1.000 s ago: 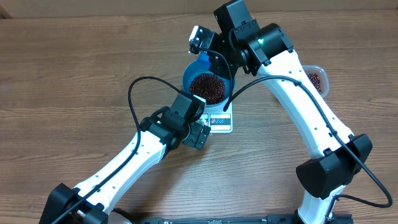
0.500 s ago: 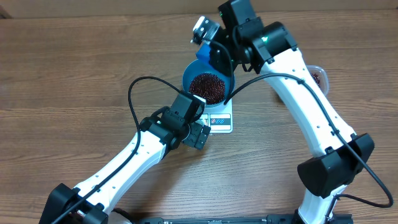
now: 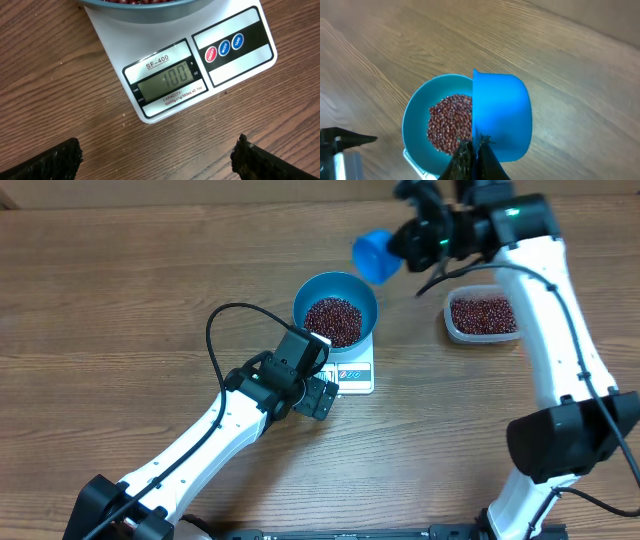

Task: Scoop item into bowl and weigh 150g on scale
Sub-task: 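Move the empty scoop back to the bean tub with the right gripper, then dip the scoop into the red beans and scoop with the right gripper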

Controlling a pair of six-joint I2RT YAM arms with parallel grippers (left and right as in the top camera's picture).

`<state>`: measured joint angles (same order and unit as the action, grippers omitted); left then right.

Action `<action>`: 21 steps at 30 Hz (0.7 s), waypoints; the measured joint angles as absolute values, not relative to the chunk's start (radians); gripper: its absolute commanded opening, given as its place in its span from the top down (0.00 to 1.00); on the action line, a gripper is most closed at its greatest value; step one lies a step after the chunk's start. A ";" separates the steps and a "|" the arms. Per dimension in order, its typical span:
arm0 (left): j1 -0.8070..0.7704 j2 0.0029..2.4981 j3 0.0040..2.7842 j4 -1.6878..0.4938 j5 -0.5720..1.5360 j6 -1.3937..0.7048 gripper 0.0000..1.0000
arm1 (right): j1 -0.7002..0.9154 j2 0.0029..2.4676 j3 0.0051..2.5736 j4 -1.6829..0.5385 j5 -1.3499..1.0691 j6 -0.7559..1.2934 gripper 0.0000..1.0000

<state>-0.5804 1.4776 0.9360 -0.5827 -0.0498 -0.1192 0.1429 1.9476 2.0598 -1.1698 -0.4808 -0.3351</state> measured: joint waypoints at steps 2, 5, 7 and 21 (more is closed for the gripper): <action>-0.580 1.478 0.936 -0.583 -0.050 -0.120 0.01 | 0.093 1.948 2.060 -1.207 -0.498 -0.329 0.96; -0.580 1.478 0.936 -0.583 -0.050 -0.119 0.00 | 0.013 1.948 2.060 -1.275 -0.480 -0.318 0.96; -0.580 1.478 0.936 -0.583 -0.050 -0.119 0.00 | -0.036 1.948 2.060 -1.313 -0.438 -0.316 0.96; -0.580 1.478 0.936 -0.583 -0.050 -0.119 0.00 | -0.104 1.948 1.984 -1.359 -0.068 -0.315 0.96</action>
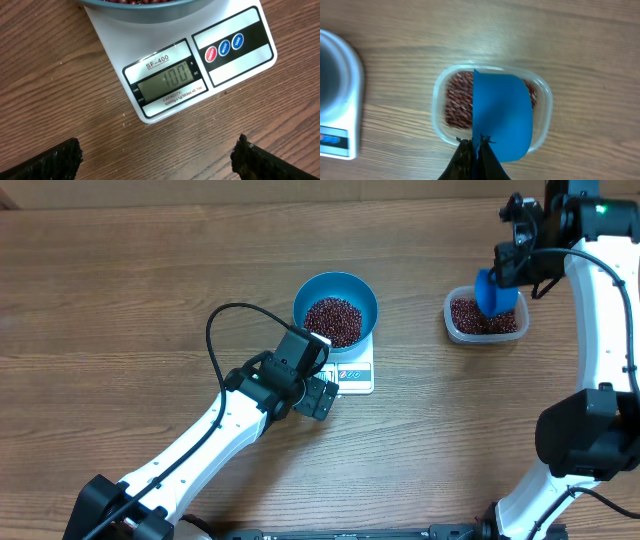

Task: Scoop item into bowl and weigh 150g on scale
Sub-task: 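Dip the scoop into the red beans and scoop with the right gripper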

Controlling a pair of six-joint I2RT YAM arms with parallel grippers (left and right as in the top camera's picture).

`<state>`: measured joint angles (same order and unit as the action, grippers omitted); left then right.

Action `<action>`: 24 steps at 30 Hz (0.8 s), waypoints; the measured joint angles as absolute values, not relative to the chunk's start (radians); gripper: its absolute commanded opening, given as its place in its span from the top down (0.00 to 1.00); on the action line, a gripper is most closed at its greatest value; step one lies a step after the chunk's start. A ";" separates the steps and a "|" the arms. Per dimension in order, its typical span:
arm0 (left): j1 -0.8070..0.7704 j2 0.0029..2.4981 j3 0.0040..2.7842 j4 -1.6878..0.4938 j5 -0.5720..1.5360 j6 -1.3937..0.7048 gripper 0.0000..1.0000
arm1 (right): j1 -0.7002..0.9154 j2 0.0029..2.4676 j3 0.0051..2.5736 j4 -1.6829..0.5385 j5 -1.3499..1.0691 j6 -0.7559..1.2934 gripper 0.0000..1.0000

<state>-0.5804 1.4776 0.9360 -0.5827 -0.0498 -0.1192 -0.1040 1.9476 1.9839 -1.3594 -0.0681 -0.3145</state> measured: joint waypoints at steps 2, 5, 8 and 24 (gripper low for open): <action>-0.580 1.478 0.936 -0.583 -0.050 -0.119 0.00 | -0.104 1.948 1.953 -1.345 -0.041 -0.315 0.96; -0.580 1.478 0.936 -0.583 -0.050 -0.119 0.00 | -0.104 1.948 1.900 -1.314 -0.006 -0.315 0.96; -0.580 1.478 0.936 -0.583 -0.050 -0.119 0.00 | -0.104 1.948 1.850 -1.261 0.024 -0.315 0.96; -0.580 1.478 0.936 -0.583 -0.050 -0.119 0.00 | -0.104 1.933 1.660 -1.110 -0.184 -0.318 0.96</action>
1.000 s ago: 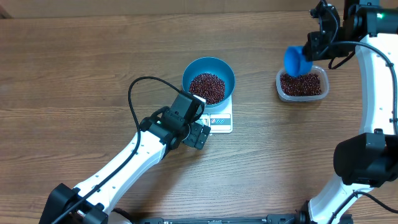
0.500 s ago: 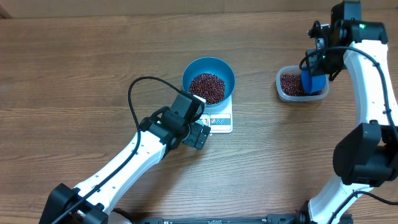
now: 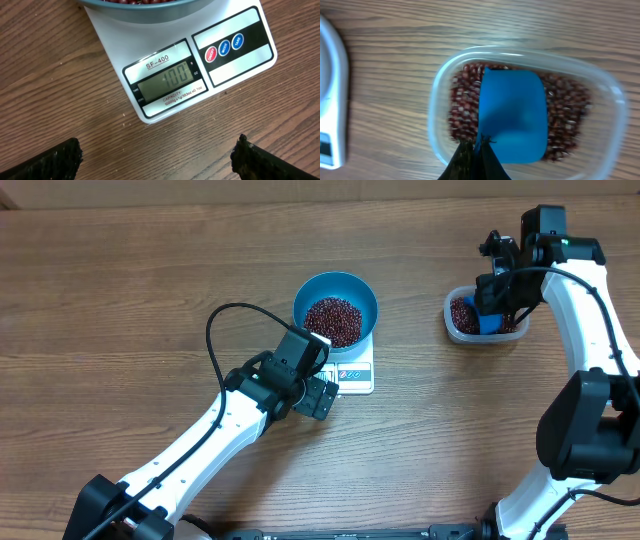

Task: Scoop item into bowl and weigh 150g on scale
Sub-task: 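Dip the scoop into the red beans and scoop with the right gripper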

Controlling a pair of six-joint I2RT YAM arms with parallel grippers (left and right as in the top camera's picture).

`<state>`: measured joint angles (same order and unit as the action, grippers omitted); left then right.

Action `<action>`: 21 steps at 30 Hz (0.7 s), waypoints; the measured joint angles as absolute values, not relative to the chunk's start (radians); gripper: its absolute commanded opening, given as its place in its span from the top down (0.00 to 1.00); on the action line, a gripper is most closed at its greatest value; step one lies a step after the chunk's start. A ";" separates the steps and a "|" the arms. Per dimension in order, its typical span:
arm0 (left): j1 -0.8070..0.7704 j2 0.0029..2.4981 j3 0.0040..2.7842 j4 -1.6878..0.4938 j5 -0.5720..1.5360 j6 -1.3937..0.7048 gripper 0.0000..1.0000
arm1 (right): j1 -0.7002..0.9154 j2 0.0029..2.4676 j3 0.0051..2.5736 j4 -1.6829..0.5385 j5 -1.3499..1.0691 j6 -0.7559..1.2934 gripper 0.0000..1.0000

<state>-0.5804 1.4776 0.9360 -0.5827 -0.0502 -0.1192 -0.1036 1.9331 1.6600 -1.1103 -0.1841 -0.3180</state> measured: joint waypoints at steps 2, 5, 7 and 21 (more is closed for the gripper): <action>-0.580 1.478 0.936 -0.583 -0.050 -0.119 0.01 | -0.105 1.933 1.659 -1.110 -0.218 -0.318 0.96; -0.580 1.478 0.936 -0.583 -0.050 -0.119 0.00 | -0.105 1.933 1.658 -1.111 -0.247 -0.316 0.96; -0.580 1.478 0.936 -0.583 -0.050 -0.119 0.00 | -0.106 1.933 1.658 -1.110 -0.253 -0.311 0.96; -0.580 1.478 0.936 -0.583 -0.050 -0.119 0.00 | -0.245 1.935 1.662 -1.112 -0.379 -0.154 0.96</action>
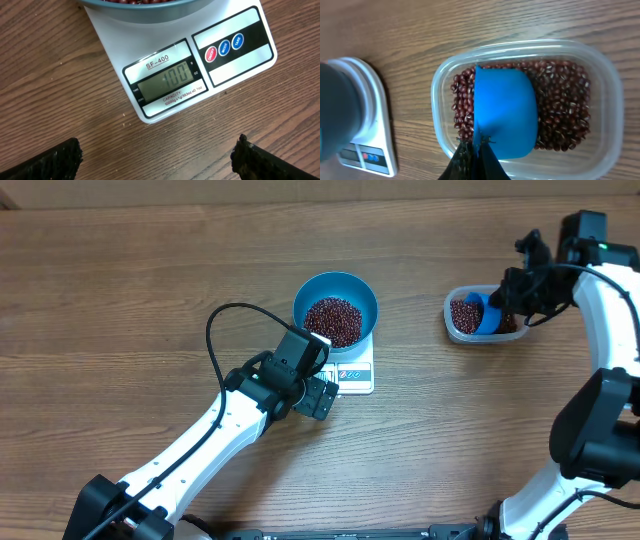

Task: Scoop item into bowl and weigh 150g on scale
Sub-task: 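Dip the scoop into the red beans and scoop with the right gripper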

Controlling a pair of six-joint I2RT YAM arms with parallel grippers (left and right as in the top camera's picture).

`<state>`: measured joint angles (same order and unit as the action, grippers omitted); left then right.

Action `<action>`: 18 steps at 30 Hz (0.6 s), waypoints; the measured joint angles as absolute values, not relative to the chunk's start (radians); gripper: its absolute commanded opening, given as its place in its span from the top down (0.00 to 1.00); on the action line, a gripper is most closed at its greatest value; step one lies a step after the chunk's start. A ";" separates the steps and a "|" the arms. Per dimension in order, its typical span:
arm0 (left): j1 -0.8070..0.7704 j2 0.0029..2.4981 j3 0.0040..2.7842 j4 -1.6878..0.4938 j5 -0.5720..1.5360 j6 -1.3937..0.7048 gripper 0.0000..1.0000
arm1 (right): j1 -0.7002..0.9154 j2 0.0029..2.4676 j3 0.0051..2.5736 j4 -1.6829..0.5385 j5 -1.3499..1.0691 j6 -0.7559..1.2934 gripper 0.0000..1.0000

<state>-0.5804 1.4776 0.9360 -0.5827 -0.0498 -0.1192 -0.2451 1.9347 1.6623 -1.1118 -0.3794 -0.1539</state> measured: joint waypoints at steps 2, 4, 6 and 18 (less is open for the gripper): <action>-0.580 1.478 0.936 -0.583 -0.050 -0.120 0.00 | -0.271 1.935 1.662 -1.116 -0.421 -0.147 0.96; -0.580 1.478 0.936 -0.583 -0.050 -0.119 0.00 | -0.297 1.935 1.662 -1.119 -0.456 -0.142 0.96; -0.580 1.478 0.936 -0.583 -0.050 -0.119 0.00 | -0.325 1.935 1.662 -1.127 -0.484 -0.135 0.96; -0.580 1.478 0.936 -0.583 -0.050 -0.119 0.01 | -0.436 1.935 1.662 -1.144 -0.650 -0.131 0.96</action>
<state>-0.5804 1.4776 0.9360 -0.5831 -0.0502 -0.1192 -0.4362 1.9347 1.6623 -1.1442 -0.6502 -0.1307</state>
